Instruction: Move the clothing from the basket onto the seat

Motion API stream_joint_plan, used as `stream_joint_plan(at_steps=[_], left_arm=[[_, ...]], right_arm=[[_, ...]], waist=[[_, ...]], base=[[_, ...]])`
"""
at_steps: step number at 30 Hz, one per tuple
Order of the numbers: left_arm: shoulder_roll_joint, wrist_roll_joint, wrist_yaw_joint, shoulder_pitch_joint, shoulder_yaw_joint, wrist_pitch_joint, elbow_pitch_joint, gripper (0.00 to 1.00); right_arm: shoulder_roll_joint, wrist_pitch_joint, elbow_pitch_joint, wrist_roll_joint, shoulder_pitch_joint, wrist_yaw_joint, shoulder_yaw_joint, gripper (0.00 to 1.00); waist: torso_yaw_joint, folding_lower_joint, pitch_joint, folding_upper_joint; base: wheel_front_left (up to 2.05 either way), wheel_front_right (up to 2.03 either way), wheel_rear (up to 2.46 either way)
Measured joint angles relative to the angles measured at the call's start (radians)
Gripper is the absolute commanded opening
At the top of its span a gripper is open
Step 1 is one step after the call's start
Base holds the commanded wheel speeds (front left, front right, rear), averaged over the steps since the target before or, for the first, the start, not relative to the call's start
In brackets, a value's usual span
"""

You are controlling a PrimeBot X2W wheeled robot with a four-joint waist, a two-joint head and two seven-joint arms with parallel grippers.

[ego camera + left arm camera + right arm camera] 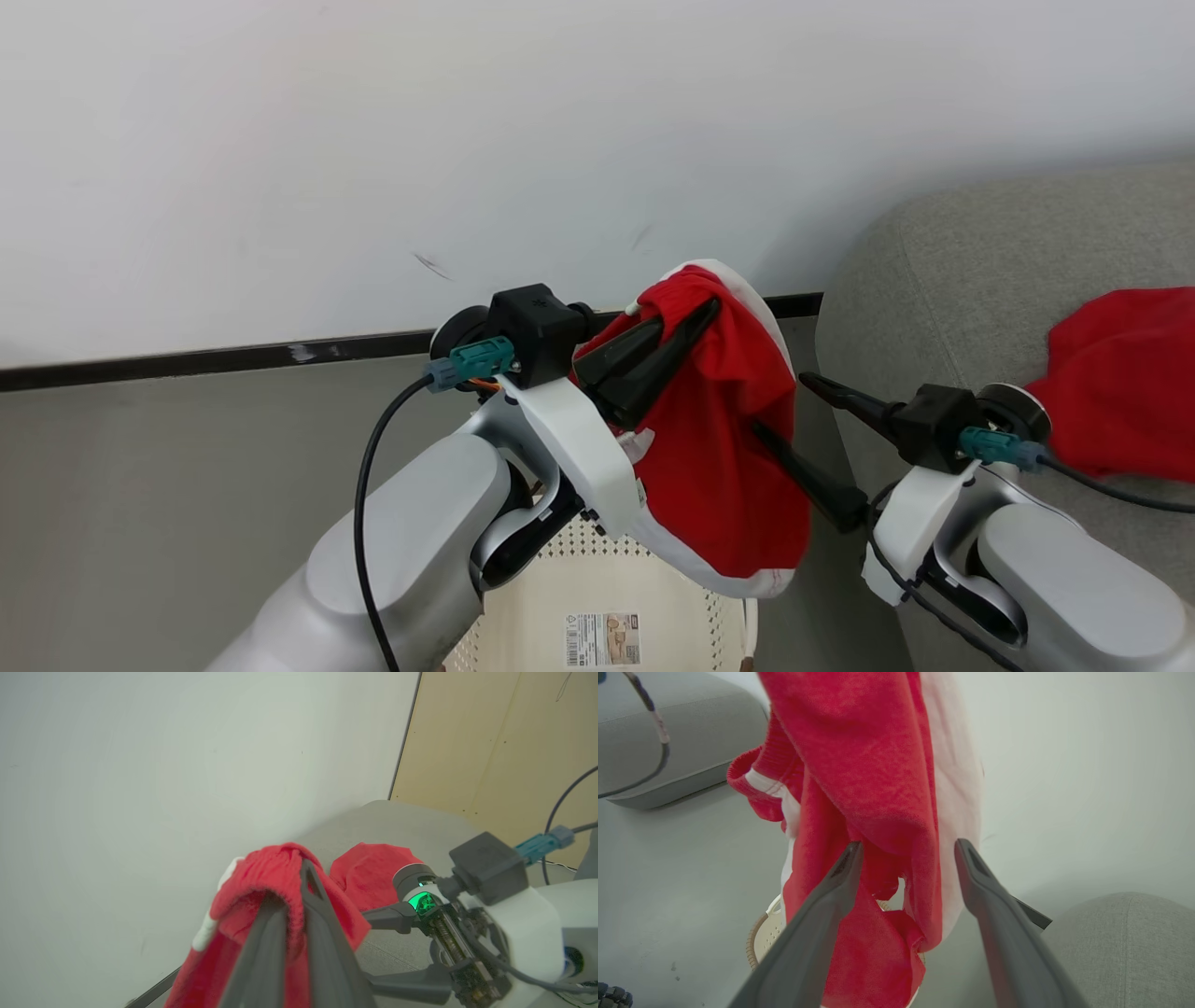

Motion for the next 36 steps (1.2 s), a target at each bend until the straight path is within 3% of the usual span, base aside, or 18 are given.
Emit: stream_joint_plan(at_steps=[8, 19, 20, 21, 23, 30, 36], left_arm=[[-0.002, 0.000, 0.000, 0.005, -0.012, 0.015, -0.024, 0.00], [-0.008, -0.010, 0.000, 0.007, -0.042, 0.035, -0.040, 0.00], [-0.009, -0.012, 0.000, 0.009, -0.043, 0.035, -0.040, 0.00], [-0.009, -0.016, 0.000, 0.009, -0.044, 0.036, -0.040, 0.00], [-0.008, -0.017, 0.000, 0.010, -0.044, 0.038, -0.040, 0.00], [-0.006, -0.017, 0.001, 0.030, -0.042, 0.040, -0.039, 0.00], [0.018, -0.026, 0.010, 0.050, -0.037, 0.043, -0.032, 0.00]], right_arm=[[0.009, 0.000, 0.060, 0.060, -0.058, 0.000, 0.065, 1.00], [0.076, -0.002, 0.137, 0.116, -0.130, 0.000, 0.154, 1.00], [0.081, -0.003, 0.147, 0.122, -0.136, 0.000, 0.154, 0.45], [0.084, -0.004, 0.154, 0.124, -0.141, 0.000, 0.154, 0.04], [0.087, -0.010, 0.163, 0.132, -0.142, 0.000, 0.155, 0.00], [0.087, -0.010, 0.198, 0.151, -0.142, 0.000, 0.145, 0.00], [0.090, -0.010, 0.207, 0.164, -0.143, 0.000, 0.077, 0.00]], waist=[[0.017, 0.0000, 0.001, 0.0000], [0.042, 0.0000, 0.003, 0.0000], [0.044, 0.0000, 0.002, 0.0000], [0.045, 0.0000, 0.002, 0.0000], [0.048, 0.0000, 0.002, 0.0000], [0.052, 0.0000, 0.001, 0.0000], [0.044, 0.0000, -0.003, 0.0000]], base=[[0.00, 0.00, 0.00], [0.00, 0.00, 0.00], [0.00, 0.00, 0.00], [0.00, 0.00, 0.00], [0.00, 0.00, 0.00], [0.00, 0.00, 0.00], [0.00, 0.00, 0.00]])
